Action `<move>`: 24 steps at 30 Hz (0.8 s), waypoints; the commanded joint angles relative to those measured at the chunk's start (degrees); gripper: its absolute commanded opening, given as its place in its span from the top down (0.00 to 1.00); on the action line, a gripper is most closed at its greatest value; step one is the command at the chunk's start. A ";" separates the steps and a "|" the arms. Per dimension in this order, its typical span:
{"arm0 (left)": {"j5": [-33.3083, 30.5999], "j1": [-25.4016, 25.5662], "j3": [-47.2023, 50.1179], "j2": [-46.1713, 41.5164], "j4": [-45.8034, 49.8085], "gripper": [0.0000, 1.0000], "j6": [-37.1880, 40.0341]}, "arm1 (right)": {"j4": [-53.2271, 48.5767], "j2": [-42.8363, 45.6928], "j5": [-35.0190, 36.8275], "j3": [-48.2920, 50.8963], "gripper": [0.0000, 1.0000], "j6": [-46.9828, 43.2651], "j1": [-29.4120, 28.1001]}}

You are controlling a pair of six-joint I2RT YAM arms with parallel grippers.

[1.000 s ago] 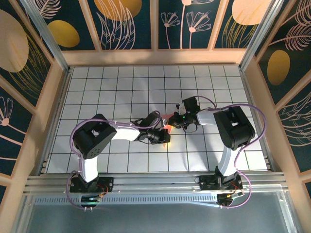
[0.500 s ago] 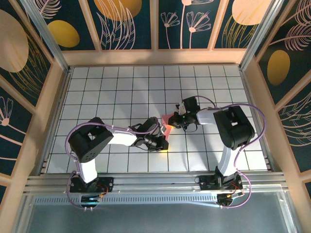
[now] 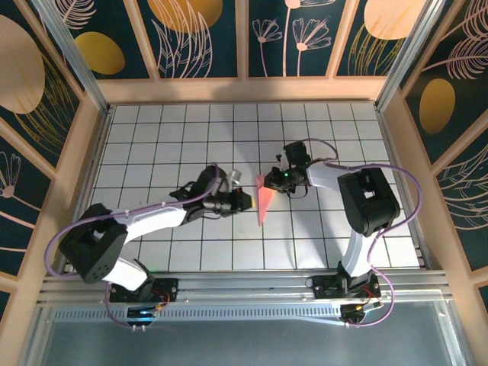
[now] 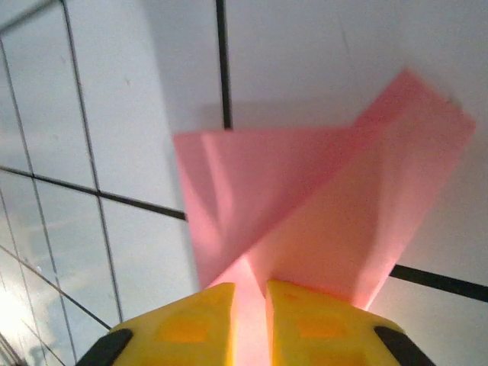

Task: Fold a paper plane with a square sheet of paper (fold left side to right side)
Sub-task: Fold the wing for the fifth time at the center of the table, then pick up the paper plane at the center of the table.

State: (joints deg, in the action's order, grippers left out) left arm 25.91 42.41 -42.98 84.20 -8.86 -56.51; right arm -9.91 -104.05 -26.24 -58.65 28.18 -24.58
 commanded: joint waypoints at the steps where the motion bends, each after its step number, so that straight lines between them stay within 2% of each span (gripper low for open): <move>1: -9.70 -2.71 1.02 -4.04 5.16 0.95 1.95 | -5.91 5.31 8.35 -3.62 0.71 -1.64 -1.71; 4: -17.03 -4.53 1.14 -6.71 6.09 0.90 2.64 | -10.61 6.73 15.42 -5.97 0.62 -1.91 -3.90; 8: -29.87 -5.22 0.08 -9.43 9.68 0.80 3.19 | -19.69 5.85 27.42 -10.52 0.52 -1.59 -9.06; 12: -37.90 -5.18 0.64 -11.73 10.88 0.69 3.76 | -24.88 2.54 35.70 -13.76 0.50 1.23 -14.03; 16: -40.06 -5.24 1.96 -12.90 10.98 0.65 4.04 | -27.79 -1.66 40.22 -16.53 0.50 3.94 -17.55; 24: -36.95 -5.19 4.48 -11.93 8.26 0.64 2.53 | -31.75 -8.38 44.78 -20.47 0.50 7.67 -20.75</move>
State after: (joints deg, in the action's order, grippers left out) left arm -10.98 37.43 -39.46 72.03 0.23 -53.45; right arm -37.74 -111.24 13.80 -77.08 33.19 -44.60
